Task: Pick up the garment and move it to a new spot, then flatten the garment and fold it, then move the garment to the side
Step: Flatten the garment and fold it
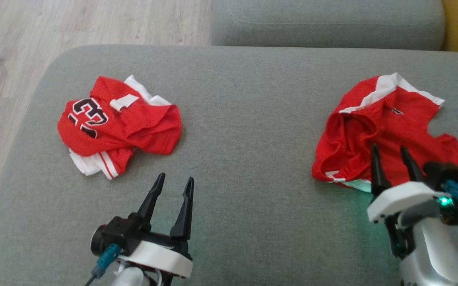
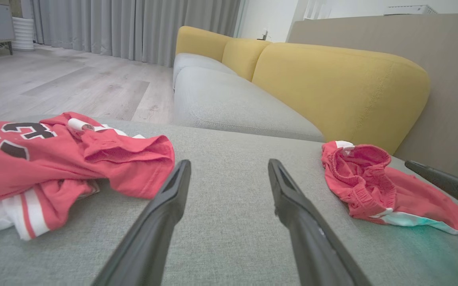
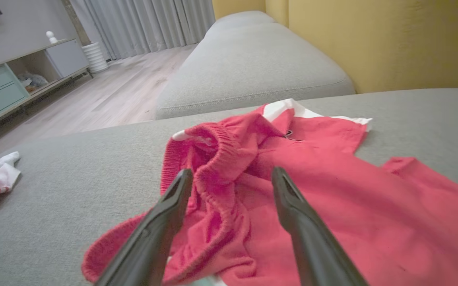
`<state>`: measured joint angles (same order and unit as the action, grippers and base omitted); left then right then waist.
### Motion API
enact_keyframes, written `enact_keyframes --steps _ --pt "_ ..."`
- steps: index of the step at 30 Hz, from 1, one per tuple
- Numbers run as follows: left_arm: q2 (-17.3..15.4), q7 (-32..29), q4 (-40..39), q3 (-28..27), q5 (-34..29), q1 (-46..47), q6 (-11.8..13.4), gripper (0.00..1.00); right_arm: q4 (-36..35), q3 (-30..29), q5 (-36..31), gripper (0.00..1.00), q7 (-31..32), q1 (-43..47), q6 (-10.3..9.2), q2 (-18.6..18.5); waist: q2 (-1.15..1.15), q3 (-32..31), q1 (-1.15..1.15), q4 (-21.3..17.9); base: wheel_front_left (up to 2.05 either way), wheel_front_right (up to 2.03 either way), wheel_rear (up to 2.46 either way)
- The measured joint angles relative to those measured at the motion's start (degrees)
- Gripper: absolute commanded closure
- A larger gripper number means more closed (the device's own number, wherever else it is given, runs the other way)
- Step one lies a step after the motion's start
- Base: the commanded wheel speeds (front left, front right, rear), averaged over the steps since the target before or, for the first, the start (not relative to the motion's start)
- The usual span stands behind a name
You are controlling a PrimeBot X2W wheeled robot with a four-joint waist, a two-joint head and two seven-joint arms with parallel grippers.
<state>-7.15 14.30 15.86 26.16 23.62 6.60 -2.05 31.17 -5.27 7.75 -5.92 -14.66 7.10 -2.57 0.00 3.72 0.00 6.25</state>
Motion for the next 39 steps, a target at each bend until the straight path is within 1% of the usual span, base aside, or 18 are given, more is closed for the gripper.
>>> enact_keyframes --steps 3,8,9,10,11,14,16,20,25,30,37,38,39 --pt "0.14 0.00 0.05 0.15 0.00 0.15 -0.14 0.00 1.45 1.07 -0.52 0.00 1.18 -1.73 0.00 -0.01 0.00 0.93 0.00 0.79 0.00 0.00 0.00" --pt "0.29 0.00 0.34 0.27 0.00 0.66 -0.48 0.00 4.12 1.22 -2.49 0.00 1.91 -3.65 0.00 -0.02 0.00 2.37 0.01 2.01 0.00 0.00 0.00" --pt "0.31 0.00 0.37 0.32 0.00 0.95 -0.53 0.00 4.88 0.88 -3.10 0.08 1.90 -4.19 0.00 -0.01 0.00 2.72 0.00 2.34 0.00 0.00 0.00" --pt "0.34 0.00 0.47 0.40 0.00 1.34 -0.55 0.00 5.68 0.19 -3.86 0.64 1.89 -4.83 0.00 0.00 0.00 3.02 0.01 2.69 0.00 0.00 0.00" --pt "0.37 0.00 0.52 0.47 0.00 1.75 -0.57 0.00 6.46 -0.59 -4.46 1.00 1.88 -5.55 0.00 -0.04 0.00 3.30 0.01 3.08 0.00 0.00 0.00" --pt "0.60 0.00 0.65 0.68 0.00 2.61 -1.01 0.00 8.57 -1.77 -5.70 1.00 1.45 -7.87 0.00 -0.11 0.00 3.87 0.01 4.17 0.00 0.00 0.00" --pt "0.66 0.00 0.79 0.66 0.00 2.61 -1.05 0.00 9.56 -1.41 -5.84 1.00 0.74 -9.33 0.00 -0.11 0.00 4.04 0.01 4.65 0.00 0.00 0.00" --pt "0.73 0.00 1.20 0.64 0.00 2.61 -1.08 0.00 10.38 1.02 -5.79 1.00 -0.56 -11.49 0.00 -0.13 0.00 3.78 0.00 5.10 0.00 0.00 0.00" --pt "1.10 0.00 1.90 0.76 -0.01 2.61 -1.51 0.00 10.48 5.08 -4.78 1.00 -0.52 -13.71 0.00 -0.20 0.00 3.21 0.00 6.07 0.00 0.00 0.00" --pt "1.51 0.00 2.11 1.27 -0.01 2.60 -1.57 0.00 11.73 7.95 -4.66 1.00 2.12 -17.46 0.00 -0.26 0.00 2.80 0.00 8.09 0.00 0.00 0.00" --pt "2.27 0.00 2.50 1.56 -0.01 2.61 -2.05 0.00 17.69 8.21 -6.45 1.00 5.60 -21.93 0.00 -0.43 0.00 3.07 0.00 12.14 0.00 0.00 0.00" --pt "2.31 0.00 2.56 1.58 0.00 2.61 -2.07 0.00 18.90 8.24 -6.86 0.53 6.22 -22.58 0.00 -0.44 0.00 3.15 0.00 12.70 0.00 0.00 0.00" --pt "2.35 0.00 2.66 1.59 0.00 2.61 -2.07 0.00 20.16 8.33 -7.17 0.00 7.02 -23.19 0.00 -0.46 0.00 3.21 0.00 13.21 0.00 0.00 0.00"
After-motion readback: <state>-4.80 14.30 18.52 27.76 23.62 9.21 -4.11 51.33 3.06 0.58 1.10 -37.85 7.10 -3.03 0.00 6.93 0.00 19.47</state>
